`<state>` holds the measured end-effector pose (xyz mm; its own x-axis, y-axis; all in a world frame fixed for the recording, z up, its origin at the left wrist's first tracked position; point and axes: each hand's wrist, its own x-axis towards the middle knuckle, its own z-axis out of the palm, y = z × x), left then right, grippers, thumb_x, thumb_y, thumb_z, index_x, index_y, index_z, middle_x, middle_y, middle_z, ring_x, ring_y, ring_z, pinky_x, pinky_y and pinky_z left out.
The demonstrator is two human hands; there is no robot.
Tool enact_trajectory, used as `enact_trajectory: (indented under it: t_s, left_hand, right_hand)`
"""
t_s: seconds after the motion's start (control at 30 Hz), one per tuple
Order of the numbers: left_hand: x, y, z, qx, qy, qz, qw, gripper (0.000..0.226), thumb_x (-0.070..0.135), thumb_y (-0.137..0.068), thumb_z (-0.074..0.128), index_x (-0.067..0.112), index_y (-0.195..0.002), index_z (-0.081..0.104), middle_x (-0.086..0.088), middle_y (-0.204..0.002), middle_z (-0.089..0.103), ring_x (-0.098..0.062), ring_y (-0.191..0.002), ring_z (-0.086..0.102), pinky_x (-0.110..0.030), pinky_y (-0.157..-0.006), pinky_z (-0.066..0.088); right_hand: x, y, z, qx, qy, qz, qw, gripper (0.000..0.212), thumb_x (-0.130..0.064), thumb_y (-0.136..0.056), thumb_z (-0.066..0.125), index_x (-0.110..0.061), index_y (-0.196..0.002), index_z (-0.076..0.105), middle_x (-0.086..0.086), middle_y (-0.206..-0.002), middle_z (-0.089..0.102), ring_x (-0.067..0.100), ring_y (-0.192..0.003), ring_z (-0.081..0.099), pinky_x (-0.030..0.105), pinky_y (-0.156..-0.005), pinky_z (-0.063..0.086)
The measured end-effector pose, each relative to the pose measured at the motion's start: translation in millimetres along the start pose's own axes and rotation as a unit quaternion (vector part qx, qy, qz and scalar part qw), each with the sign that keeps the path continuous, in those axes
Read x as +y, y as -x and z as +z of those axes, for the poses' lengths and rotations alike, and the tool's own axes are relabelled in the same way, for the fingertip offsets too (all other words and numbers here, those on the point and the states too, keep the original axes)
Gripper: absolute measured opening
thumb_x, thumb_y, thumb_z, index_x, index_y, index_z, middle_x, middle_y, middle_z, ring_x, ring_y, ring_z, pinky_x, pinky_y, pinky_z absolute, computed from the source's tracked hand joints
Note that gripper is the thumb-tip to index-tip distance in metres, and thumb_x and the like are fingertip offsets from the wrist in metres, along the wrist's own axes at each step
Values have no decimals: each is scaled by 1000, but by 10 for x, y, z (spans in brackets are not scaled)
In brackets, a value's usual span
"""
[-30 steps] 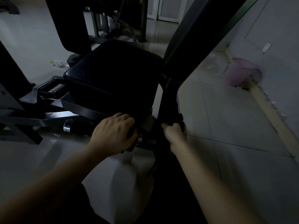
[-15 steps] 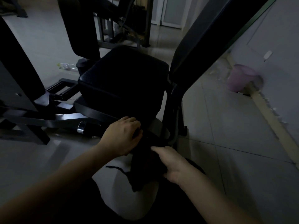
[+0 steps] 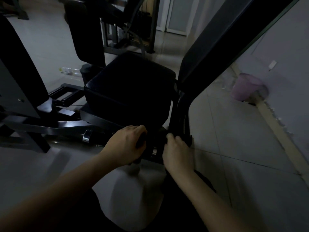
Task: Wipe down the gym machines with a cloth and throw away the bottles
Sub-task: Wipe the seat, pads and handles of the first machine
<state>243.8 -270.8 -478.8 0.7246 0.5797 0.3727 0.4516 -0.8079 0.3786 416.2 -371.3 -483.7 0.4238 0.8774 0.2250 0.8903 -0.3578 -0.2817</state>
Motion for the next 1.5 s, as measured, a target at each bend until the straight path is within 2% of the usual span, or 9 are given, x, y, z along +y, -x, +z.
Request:
enact_trajectory:
  t_s: [0.23,0.37,0.47,0.57,0.8,0.93,1.03,1.17,1.5]
  left_hand:
    - [112,-9,-190,10,150,-51,987,18,39,-100,51,32,-114,61,16,-104,63,-1,-95,60,-28,-80,51]
    - [283,-18,-481,-48,339,-64,937,38,49,-99,59,39,-135,53,12,-116,68,-12,-104,68,-35,-86,57]
    - [263,-156,-638,-23,369,-110,922,36,26,-96,68,33,-130,59,5,-113,72,-17,-100,72,-45,-87,60]
    - [243,-289,-735,37,431,-222,874,12,22,-99,63,22,-106,73,-7,-96,75,-29,-89,72,-52,-83,57]
    - [511,-778,-824,0,606,-376,701,34,40,-101,56,14,-111,75,-9,-106,78,-25,-100,74,-43,-98,54]
    - [365,-857,-923,-64,390,-282,874,17,30,-98,63,21,-102,77,-2,-104,76,-16,-95,72,-42,-95,57]
    - [-75,-821,-1079,88,73,-160,981,17,34,-97,64,24,-107,73,5,-105,69,-15,-98,64,-41,-90,54]
    - [-758,-716,-948,184,-156,-225,944,58,56,-93,59,19,-137,53,-13,-143,47,-35,-134,38,-56,-115,29]
    - [-982,-630,-645,219,47,-259,940,85,65,-89,58,20,-155,29,-10,-147,29,-29,-136,33,-34,-107,32]
  right_hand:
    - [-383,208,-305,-102,-566,104,811,19,-16,-102,53,-23,-100,69,-2,-95,74,12,-90,69,25,-76,54]
    - [-547,-53,-655,-91,-670,79,732,24,-14,-98,56,-30,-103,73,0,-104,73,16,-101,70,30,-80,55]
    - [-607,-244,-817,-122,-629,14,768,27,-8,-96,57,-27,-109,70,-4,-100,73,10,-97,70,21,-77,53]
    - [-511,-362,-828,-28,-400,-52,915,31,-13,-94,64,-25,-122,65,-6,-110,63,0,-101,61,12,-83,49]
    - [-532,-415,-683,41,-341,-124,931,64,-19,-88,71,-27,-145,43,-10,-138,46,-1,-128,45,17,-104,43]
    - [-292,-598,-730,117,-322,-85,935,33,-4,-89,66,-18,-119,66,-9,-106,64,2,-102,60,15,-89,51]
    - [-134,-695,-707,154,-244,-48,956,35,-11,-91,65,-16,-126,62,-2,-110,65,13,-102,63,24,-87,52]
    - [-364,-768,-539,85,-54,-18,995,62,-13,-92,55,-28,-148,34,7,-132,51,26,-108,60,34,-79,50]
    - [-884,-941,-416,67,-4,-79,995,18,-16,-96,51,-15,-113,55,5,-111,52,27,-94,63,29,-67,40]
